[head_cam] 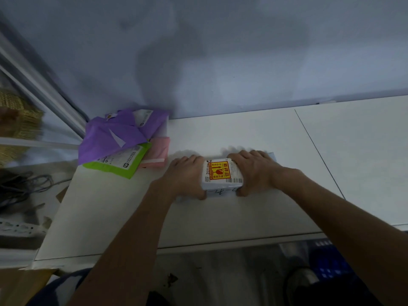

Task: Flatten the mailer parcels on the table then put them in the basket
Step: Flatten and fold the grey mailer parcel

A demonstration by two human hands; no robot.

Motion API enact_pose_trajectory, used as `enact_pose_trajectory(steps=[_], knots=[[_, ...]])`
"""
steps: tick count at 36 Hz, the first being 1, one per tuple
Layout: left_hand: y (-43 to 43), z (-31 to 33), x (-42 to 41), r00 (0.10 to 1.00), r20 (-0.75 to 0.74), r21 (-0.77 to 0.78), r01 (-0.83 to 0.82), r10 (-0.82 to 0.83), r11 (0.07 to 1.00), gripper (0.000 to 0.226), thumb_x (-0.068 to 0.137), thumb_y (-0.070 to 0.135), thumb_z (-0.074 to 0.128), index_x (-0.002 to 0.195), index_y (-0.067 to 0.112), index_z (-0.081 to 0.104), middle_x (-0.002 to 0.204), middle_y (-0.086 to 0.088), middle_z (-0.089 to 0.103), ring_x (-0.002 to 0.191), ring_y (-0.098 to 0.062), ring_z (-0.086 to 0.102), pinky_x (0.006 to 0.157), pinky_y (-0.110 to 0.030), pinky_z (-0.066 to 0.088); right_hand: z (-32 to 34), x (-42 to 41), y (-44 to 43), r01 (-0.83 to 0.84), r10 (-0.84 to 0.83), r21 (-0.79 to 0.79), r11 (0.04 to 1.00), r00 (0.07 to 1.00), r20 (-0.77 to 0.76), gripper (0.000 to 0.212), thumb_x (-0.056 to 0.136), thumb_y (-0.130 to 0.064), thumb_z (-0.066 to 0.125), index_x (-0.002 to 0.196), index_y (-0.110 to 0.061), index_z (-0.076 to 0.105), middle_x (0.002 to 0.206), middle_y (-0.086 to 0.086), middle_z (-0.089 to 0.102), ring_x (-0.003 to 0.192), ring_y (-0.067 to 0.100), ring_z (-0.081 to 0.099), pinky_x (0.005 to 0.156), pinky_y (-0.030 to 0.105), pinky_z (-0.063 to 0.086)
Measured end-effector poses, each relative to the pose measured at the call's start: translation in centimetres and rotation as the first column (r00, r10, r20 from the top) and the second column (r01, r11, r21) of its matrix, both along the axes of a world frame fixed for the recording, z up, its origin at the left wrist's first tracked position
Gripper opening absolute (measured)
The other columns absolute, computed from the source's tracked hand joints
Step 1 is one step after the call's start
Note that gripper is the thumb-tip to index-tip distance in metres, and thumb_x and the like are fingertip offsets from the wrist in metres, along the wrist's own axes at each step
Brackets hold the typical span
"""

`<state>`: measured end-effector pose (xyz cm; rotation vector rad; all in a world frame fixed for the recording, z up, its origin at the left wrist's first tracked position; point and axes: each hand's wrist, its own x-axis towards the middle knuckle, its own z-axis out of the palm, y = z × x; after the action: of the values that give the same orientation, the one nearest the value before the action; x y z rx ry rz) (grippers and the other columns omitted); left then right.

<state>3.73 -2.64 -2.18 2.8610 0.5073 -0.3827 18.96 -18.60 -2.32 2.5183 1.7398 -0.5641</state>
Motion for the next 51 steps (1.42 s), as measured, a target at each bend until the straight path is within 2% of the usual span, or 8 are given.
enact_pose_trajectory(steps=[11,19,24,30,39,43,47,51], knots=[[1.1,0.4,-1.8,0.995,-0.068,0.006,-0.068,0.068,0.998,0.1,0.055,0.051,0.077,0.137,0.018,0.031,0.134,-0.002,0.041,0.119,-0.024,0.041,0.098,-0.036,0.035,-0.1,3.0,-1.8,0.059,-0.063,-0.057,0.997,0.996,-0.068,0.105,0.053,-0.061,0.076,0.139,-0.032,0.022,0.128,-0.002,0.043,0.12,0.024,0.041,0.109,0.04,0.031],[-0.1,1.3,-0.6,0.994,-0.11,0.019,-0.023,0.025,1.0,0.113,0.055,0.064,0.077,0.143,0.02,0.022,0.143,-0.001,0.026,0.135,-0.022,0.021,0.113,-0.041,0.017,1.1,2.6,-0.9,0.058,-0.059,-0.167,0.984,0.998,-0.003,0.129,0.056,-0.069,0.073,0.151,-0.03,-0.004,0.153,0.003,0.022,0.144,0.027,0.013,0.118,0.051,0.007],[-2.7,1.5,1.9,0.998,0.056,-0.081,0.047,-0.043,0.996,0.091,0.059,0.057,0.077,0.132,0.019,0.038,0.129,0.001,0.045,0.121,-0.02,0.042,0.102,-0.032,0.031,1.6,-0.5,1.2,-0.031,0.031,-0.076,0.997,1.0,-0.003,0.121,0.063,-0.068,0.069,0.152,-0.025,0.0,0.154,0.002,0.022,0.145,0.025,0.012,0.119,0.051,0.0],[-3.3,0.0,2.4,0.991,0.113,0.004,0.068,-0.068,0.998,0.08,0.064,0.043,0.077,0.129,0.012,0.041,0.122,-0.003,0.05,0.112,-0.022,0.049,0.096,-0.031,0.035,0.1,-1.7,2.3,-0.041,0.041,0.028,0.999,0.999,0.002,0.11,0.064,-0.064,0.069,0.147,-0.017,0.016,0.14,0.003,0.041,0.128,0.025,0.04,0.112,0.04,0.024],[0.0,0.4,0.3,0.999,-0.028,-0.051,-0.016,0.015,0.999,0.095,0.057,0.051,0.077,0.136,0.019,0.036,0.13,0.0,0.045,0.115,-0.019,0.046,0.091,-0.033,0.04,0.7,1.3,-0.4,-0.017,0.019,-0.041,0.999,0.999,0.032,0.107,0.062,-0.061,0.074,0.147,-0.028,0.017,0.136,0.0,0.04,0.125,0.023,0.037,0.111,0.04,0.024],[0.7,0.5,-0.7,0.996,-0.06,-0.082,-0.075,0.07,0.994,0.099,0.057,0.049,0.076,0.14,0.02,0.031,0.136,0.002,0.04,0.121,-0.02,0.042,0.096,-0.039,0.044,1.1,2.1,-1.1,0.021,-0.02,-0.054,0.998,0.999,0.029,0.106,0.062,-0.06,0.075,0.146,-0.028,0.018,0.135,0.0,0.04,0.124,0.022,0.037,0.111,0.04,0.026],[0.3,0.6,-0.8,0.999,0.019,0.008,-0.051,0.051,0.999,0.093,0.058,0.047,0.076,0.136,0.019,0.034,0.13,0.001,0.042,0.117,-0.021,0.043,0.095,-0.039,0.041,1.3,1.9,-1.1,0.027,-0.025,-0.019,0.999,0.997,0.075,0.106,0.061,-0.062,0.074,0.145,-0.027,0.019,0.135,0.002,0.04,0.124,0.023,0.038,0.111,0.039,0.025],[0.1,0.9,-0.9,0.981,0.193,0.237,-0.045,-0.001,0.97,0.084,0.052,0.041,0.075,0.126,0.018,0.042,0.116,0.0,0.046,0.106,-0.023,0.047,0.09,-0.037,0.035,2.1,1.8,-0.7,0.048,-0.052,0.057,0.997,0.997,0.065,0.105,0.061,-0.069,0.069,0.144,-0.028,0.021,0.139,0.001,0.04,0.13,0.023,0.034,0.114,0.039,0.019]])
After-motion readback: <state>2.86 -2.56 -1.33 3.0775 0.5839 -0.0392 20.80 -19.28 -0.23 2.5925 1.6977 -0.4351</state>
